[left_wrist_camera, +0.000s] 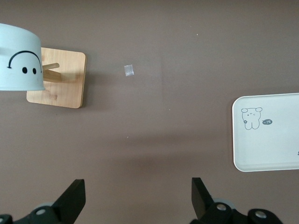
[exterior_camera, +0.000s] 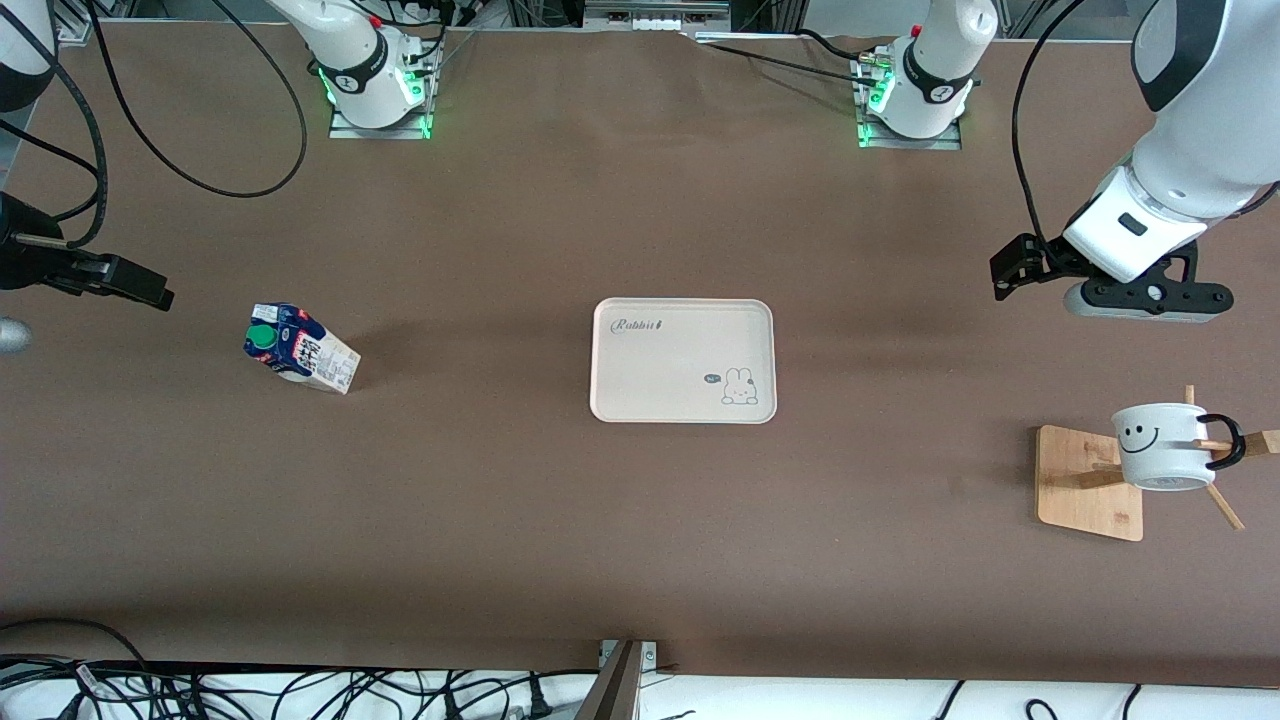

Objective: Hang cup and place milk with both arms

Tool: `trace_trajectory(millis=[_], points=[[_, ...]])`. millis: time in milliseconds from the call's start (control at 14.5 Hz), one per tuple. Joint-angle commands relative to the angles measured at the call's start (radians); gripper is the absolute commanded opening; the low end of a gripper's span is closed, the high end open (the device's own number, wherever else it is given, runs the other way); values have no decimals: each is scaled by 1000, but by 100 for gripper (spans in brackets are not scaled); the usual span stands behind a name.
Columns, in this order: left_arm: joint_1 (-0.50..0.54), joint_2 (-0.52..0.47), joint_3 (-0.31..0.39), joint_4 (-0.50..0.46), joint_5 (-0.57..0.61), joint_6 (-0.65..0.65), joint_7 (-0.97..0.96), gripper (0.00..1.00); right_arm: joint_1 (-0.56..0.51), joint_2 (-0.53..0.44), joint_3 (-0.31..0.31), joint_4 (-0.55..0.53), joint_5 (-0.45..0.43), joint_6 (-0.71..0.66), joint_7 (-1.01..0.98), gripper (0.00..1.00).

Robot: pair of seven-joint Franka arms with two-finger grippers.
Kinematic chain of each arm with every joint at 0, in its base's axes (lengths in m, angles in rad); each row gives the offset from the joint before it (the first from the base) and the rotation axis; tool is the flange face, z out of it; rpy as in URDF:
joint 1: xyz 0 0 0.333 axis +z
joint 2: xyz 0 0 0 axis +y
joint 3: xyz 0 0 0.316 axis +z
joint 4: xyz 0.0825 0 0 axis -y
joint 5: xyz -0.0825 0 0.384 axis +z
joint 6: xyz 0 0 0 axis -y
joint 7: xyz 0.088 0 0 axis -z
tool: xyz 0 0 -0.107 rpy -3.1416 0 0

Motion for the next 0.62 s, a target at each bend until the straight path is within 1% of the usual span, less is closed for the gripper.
trace_trajectory(millis=[0,138,276,414,552], points=[[2,-9,-1,7,20,-14,-14,100,-8,-57,6,-46,-15,38,-18,100],[2,-10,-1,8,20,-14,-20,100,-8,-71,6,-46,-17,27,-17,100],[8,-9,2,46,20,-16,-20,100,-8,-76,4,-48,-15,3,-20,100],[60,-6,-2,59,-4,-16,-10,100,-10,-70,-4,-69,35,48,-26,100],[61,2,-10,83,3,-17,-16,100,-7,-66,-2,-89,50,56,-29,100]])
